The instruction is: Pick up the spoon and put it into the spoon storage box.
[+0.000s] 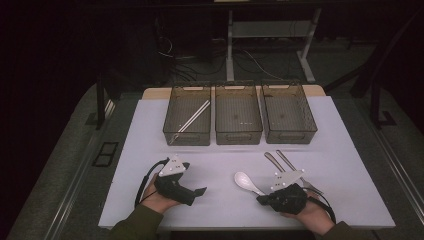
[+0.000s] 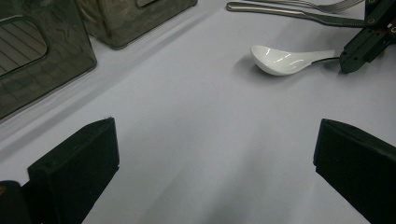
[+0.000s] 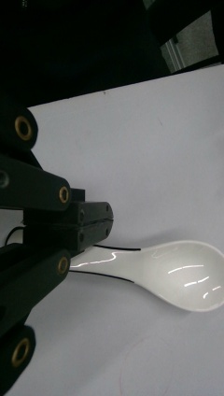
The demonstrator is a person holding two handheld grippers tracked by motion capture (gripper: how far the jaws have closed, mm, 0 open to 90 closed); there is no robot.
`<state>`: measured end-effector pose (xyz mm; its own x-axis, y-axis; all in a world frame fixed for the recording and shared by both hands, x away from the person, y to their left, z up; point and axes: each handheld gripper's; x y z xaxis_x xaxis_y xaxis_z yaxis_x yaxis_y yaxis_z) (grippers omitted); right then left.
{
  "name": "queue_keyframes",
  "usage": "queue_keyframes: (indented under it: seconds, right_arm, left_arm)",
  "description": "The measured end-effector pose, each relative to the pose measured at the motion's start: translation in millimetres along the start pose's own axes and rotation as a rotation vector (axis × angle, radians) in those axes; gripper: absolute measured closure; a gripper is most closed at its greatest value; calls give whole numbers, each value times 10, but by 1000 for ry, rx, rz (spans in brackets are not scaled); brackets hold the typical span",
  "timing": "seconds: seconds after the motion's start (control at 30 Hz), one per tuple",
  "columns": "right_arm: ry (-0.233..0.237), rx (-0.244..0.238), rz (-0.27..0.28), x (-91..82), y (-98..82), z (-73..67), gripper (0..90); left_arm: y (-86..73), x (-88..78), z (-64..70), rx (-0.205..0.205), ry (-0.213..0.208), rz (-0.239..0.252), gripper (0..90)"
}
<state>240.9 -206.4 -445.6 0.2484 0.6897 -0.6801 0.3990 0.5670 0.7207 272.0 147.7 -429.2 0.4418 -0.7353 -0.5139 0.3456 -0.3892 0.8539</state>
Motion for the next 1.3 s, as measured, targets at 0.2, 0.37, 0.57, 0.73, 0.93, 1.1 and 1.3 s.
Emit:
queue_keyframes:
  seconds: [0.2,0.37,0.57,0.73,0.93,1.1,1.3]
  right_arm:
    - [-28,1,-7,-24,-11,42,895]
    - [-50,11,-12,-55,-22,103,895]
    - [-78,27,-18,-97,-38,181,895]
    - [-102,41,-10,-135,-46,261,895]
    - [-122,55,-9,-152,-52,344,895]
    - [-126,71,-9,-158,-53,391,895]
    - [-105,94,19,-215,-49,411,863]
  left_arm:
    - [1,0,2,3,-1,-3,0]
    - [-1,2,3,8,-3,-7,0]
    - [-1,1,4,9,-2,-7,0]
    - [0,5,10,9,-2,-8,0]
    - [0,8,6,11,-4,-12,0]
    - [-1,5,9,9,-3,-9,0]
    - [2,-5,11,8,-3,-9,0]
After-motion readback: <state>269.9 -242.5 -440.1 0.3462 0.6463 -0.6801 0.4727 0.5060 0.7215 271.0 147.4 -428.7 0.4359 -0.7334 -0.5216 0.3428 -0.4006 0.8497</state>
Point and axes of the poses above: each handheld gripper's, and its own axes: x roughly forward along the jaws, y roughly out of its top, z roughly to its right, and after that the axes turned 4 degrees about z, right-handed
